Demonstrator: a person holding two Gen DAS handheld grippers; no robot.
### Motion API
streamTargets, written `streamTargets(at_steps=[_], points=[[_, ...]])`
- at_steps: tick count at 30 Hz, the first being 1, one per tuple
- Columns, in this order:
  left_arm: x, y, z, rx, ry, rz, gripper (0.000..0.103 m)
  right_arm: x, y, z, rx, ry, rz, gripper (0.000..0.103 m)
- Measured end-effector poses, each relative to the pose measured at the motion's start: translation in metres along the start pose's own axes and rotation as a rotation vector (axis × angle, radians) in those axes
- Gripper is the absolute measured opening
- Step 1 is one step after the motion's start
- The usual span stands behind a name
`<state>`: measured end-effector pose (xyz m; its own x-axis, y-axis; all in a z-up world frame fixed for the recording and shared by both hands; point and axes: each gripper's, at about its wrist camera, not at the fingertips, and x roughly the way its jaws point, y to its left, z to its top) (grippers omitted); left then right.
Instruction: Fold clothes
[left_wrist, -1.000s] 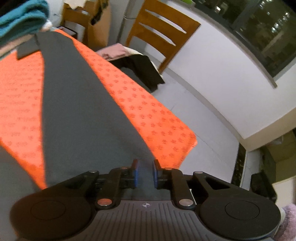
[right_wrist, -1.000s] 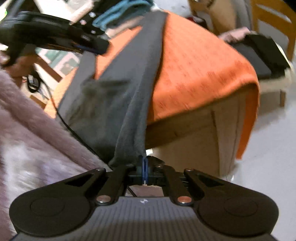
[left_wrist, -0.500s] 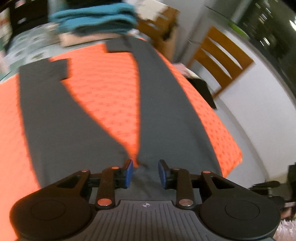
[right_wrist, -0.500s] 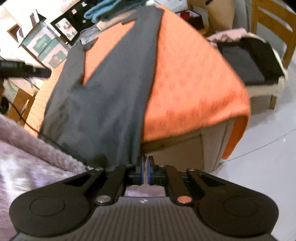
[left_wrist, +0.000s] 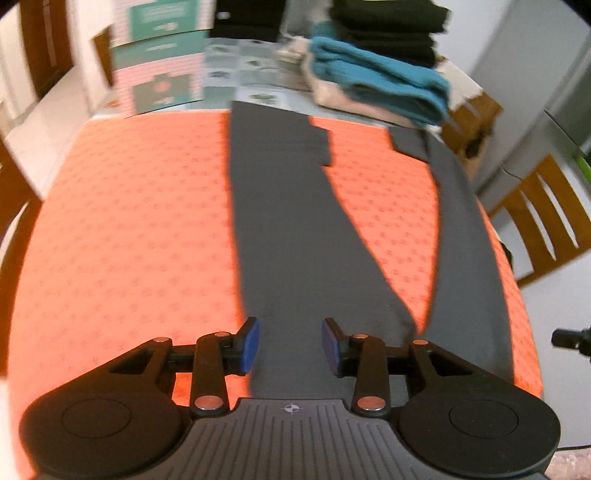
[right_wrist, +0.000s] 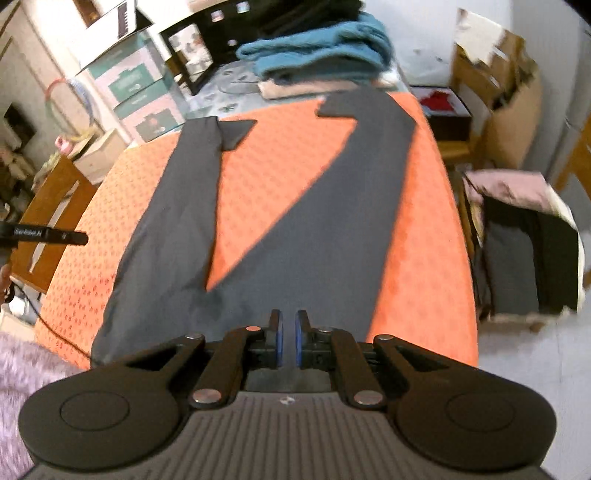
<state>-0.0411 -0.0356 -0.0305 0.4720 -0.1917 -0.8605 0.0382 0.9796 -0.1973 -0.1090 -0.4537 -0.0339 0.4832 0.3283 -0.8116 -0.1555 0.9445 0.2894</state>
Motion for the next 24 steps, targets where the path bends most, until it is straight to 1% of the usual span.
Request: streamTargets(at_steps=[6,9,12,17,19,20,24], points=[[-0.005,0.023,0.003,-0.083,-0.027,0.036,0.045,0.035,0.025,0.074,-0.122,0.012,0.018,0.014],[-0.003,0.028,0.007,-0.115,-0.033,0.038,0.046,0.056,0.033,0.104,-0.145,0.012,0.04,0.017],[0.005,0.031,0.013,-0.132,-0.029,0.035,0.047,0.082,0.04,0.134,-0.159,0.011,0.056,0.017],[0.027,0.03,0.027,-0.138,0.0,0.026,0.047,0.132,0.052,0.183,-0.173,0.015,0.074,0.018],[0.04,0.03,0.035,-0.139,0.015,0.022,0.047,0.154,0.056,0.201,-0.177,0.019,0.073,0.022],[0.046,0.03,0.039,-0.138,0.022,0.02,0.047,0.164,0.057,0.207,-0.177,0.024,0.069,0.025],[0.072,0.029,0.057,-0.128,0.051,0.019,0.047,0.206,0.061,0.23,-0.178,0.045,0.056,0.026]])
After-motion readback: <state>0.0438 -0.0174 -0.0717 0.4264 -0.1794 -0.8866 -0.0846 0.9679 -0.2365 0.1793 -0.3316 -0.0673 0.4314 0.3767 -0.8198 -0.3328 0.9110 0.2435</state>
